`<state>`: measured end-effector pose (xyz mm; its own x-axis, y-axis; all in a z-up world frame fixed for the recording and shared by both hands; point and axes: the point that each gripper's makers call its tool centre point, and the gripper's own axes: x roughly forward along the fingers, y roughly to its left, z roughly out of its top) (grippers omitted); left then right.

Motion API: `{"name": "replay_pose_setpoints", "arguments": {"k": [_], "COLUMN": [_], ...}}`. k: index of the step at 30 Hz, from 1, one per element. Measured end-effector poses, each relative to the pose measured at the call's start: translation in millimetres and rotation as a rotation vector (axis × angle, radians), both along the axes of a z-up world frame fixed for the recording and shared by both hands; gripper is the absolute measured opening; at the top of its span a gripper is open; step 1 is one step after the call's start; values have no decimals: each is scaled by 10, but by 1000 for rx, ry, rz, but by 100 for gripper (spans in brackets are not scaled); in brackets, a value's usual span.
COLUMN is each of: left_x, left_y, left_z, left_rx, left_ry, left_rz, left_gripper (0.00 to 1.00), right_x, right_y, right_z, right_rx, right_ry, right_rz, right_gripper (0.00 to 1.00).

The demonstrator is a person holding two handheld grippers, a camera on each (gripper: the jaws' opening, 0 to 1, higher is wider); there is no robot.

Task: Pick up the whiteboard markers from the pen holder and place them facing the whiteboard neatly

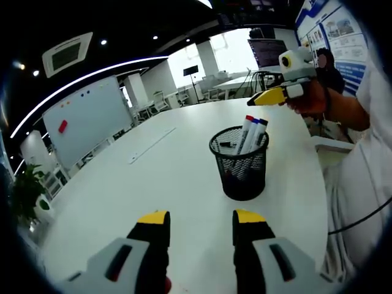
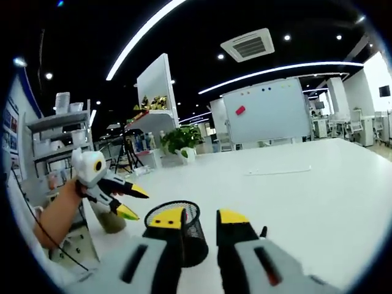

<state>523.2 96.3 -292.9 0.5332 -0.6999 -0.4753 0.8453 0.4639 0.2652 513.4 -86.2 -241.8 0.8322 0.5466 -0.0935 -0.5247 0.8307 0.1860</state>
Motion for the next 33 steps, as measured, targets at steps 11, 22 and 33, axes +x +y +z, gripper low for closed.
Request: {"name": "replay_pose_setpoints", "arguments": {"k": [11, 22, 33], "left_x": [0, 1, 2], "left_y": [-1, -3, -2], "left_z": [-2, -5, 2], "left_rx": [0, 1, -2], "left_ry": [1, 2, 0], "left_rz": [0, 0, -3], "left_gripper": [43, 43, 43], "right_x": [13, 43, 29], "right_y": [103, 127, 222], "right_z": [-62, -94, -87], "right_rx": [-40, 6, 34], "right_ry": [45, 168, 258], "right_rz": [54, 71, 81], "right_gripper": [19, 18, 18]}}
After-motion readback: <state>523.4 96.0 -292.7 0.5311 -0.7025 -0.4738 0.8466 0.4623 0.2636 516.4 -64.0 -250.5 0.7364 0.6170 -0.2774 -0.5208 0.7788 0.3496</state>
